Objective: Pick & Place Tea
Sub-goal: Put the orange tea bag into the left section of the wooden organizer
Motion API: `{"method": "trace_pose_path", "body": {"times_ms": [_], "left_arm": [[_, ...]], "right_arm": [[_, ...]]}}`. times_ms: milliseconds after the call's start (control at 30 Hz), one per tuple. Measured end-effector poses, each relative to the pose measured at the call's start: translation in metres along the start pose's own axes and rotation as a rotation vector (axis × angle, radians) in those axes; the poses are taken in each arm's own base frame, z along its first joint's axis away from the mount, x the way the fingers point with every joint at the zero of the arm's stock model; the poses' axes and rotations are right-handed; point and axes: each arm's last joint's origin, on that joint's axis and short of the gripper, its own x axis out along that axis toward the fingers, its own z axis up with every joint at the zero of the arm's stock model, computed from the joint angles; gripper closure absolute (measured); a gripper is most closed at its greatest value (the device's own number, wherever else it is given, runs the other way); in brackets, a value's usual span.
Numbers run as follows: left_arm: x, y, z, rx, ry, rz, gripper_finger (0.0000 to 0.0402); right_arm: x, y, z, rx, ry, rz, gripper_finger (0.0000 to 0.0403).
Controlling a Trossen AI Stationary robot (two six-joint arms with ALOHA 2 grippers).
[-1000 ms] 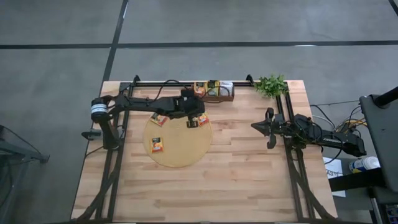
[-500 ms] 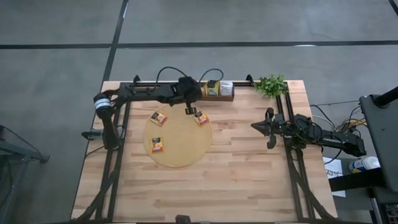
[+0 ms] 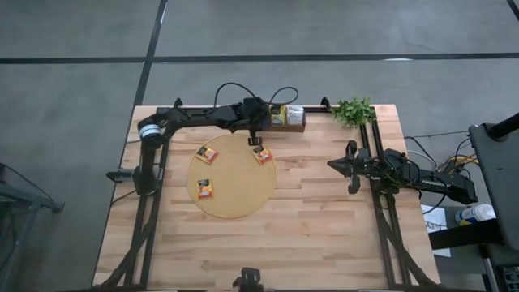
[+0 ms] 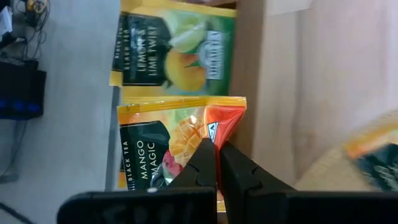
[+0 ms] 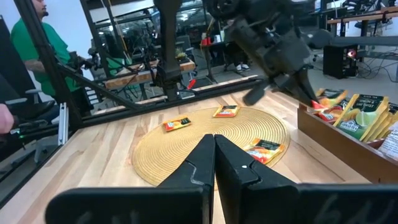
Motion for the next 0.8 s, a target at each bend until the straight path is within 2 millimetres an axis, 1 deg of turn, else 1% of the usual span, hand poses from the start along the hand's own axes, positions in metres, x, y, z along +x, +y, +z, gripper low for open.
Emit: {"method": "trace_pose_path", "body": {"times_ms": [133, 300, 467, 700, 800], "left_arm": [[0.013, 0.007, 0.004, -0.008, 0.035, 0.042, 0.0401], [0.021, 0.014, 0.001, 0.016, 0.063, 0.038, 0.0401], [0.024, 0.009, -0.006, 0.091, 0.081, -0.02, 0.0401], [0.03, 0.003, -0.012, 0.103, 0.065, -0.046, 0.0401], [0.034, 0.001, -0.018, 0.099, 0.081, -0.059, 0.0401]], "right_arm": [[0.0, 0.0, 0.0, 0.0, 0.0, 0.0, 0.0394], [0.0, 0.0, 0.0, 0.0, -0.001, 0.001, 0.0394], [0.0, 0.0, 0.0, 0.0, 0.0, 0.0, 0.0394], [0.0, 0.0, 0.0, 0.0, 0.0, 0.0, 0.0394], [0.0, 0.0, 0.0, 0.0, -0.001, 0.0, 0.0394]]}}
